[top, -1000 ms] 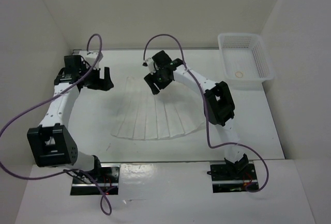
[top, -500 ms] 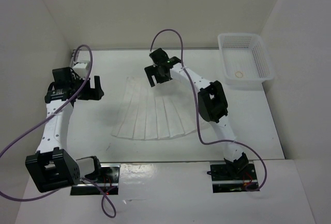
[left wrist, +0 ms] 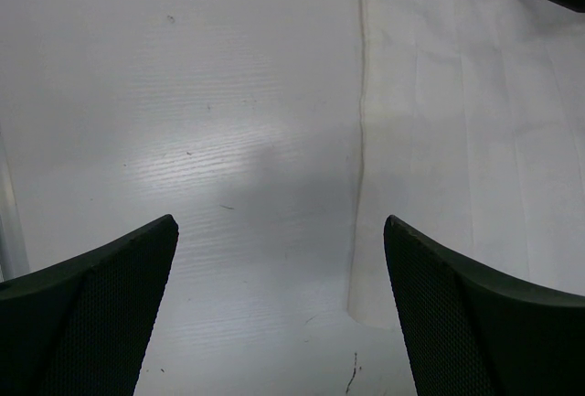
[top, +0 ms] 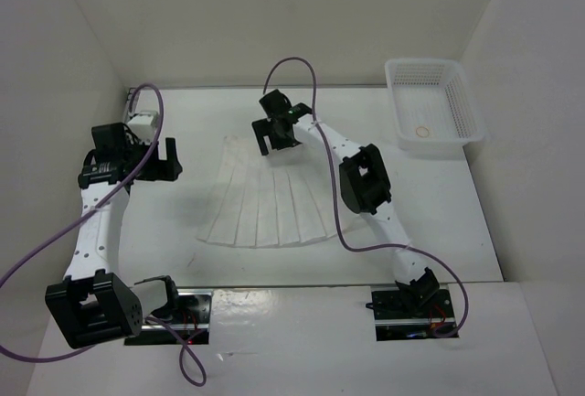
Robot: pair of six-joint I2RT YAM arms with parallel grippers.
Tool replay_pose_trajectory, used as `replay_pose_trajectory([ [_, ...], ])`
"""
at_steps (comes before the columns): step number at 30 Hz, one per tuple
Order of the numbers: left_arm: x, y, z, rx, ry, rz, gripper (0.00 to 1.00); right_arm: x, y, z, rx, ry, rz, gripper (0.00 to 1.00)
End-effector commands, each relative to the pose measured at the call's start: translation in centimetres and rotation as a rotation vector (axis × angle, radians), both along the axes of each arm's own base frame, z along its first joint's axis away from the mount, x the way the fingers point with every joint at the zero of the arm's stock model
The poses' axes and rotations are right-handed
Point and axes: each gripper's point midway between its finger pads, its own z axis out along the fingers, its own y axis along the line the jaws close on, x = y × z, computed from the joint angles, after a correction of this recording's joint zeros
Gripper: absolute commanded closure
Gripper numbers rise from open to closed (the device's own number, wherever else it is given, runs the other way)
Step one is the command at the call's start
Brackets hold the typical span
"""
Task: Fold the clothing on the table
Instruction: Flatten the skirt out
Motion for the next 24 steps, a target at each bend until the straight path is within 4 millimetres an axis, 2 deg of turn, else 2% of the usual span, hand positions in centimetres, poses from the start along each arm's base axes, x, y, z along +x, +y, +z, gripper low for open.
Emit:
replay_pose_trajectory([
  [1, -0.3, 0.1, 0.3, 0.003, -0.012, 0.005, 0.01, -0.2, 0.2, -1.3, -0.02, 0.018, -0.015, 0.02],
  [3, -0.3, -0.1, 0.3, -0.003, -0.014, -0.002, 0.01, -1.1, -0.4, -3.1, -0.042, 0.055, -0.024, 0.02],
  [4, -0.3, -0.1, 0.3, -0.003, -0.014, -0.002, 0.01, -1.4, -0.3, -3.1, -0.03, 0.065, -0.025, 0.02],
  [5, -0.3, -0.1, 0.3, -0.003, -0.014, -0.002, 0.01, -2.5, -0.8, -4.5, -0.043, 0.104, -0.028, 0.02],
  [6, -0.3, -0.1, 0.3, -0.003, -0.014, -0.002, 0.01, -2.5, -0.8, -4.1, -0.034, 0.092, -0.028, 0.02],
  [7, -0.3, -0.1, 0.3, -0.003, -0.014, -0.002, 0.01, -3.8, -1.5, -5.5, -0.048, 0.131, -0.022, 0.02],
  [8, -0.3, -0.1, 0.3, -0.003, -0.014, -0.002, 0.01, -4.2, -1.7, -5.8, -0.048, 0.138, -0.03, 0.02],
  [9, -0.3, -0.2, 0.4, -0.009, -0.015, -0.008, 0.01, -4.1, -1.7, -5.2, -0.036, 0.122, -0.03, 0.02],
  [10, -0.3, -0.2, 0.4, -0.009, -0.015, -0.008, 0.01, -5.0, -2.4, -6.1, -0.053, 0.145, -0.03, 0.02],
  [12, -0.3, -0.2, 0.4, -0.009, -0.015, -0.008, 0.01, -5.4, -2.6, -6.1, -0.045, 0.142, -0.04, 0.02],
  [13, -0.3, -0.2, 0.4, -0.009, -0.015, -0.008, 0.01, -6.2, -3.1, -6.3, -0.053, 0.16, -0.048, 0.02],
  [24, -0.5, -0.3, 0.2, -0.009, -0.015, -0.008, 0.01, -8.1, -3.9, -5.9, -0.03, 0.181, -0.044, 0.02],
])
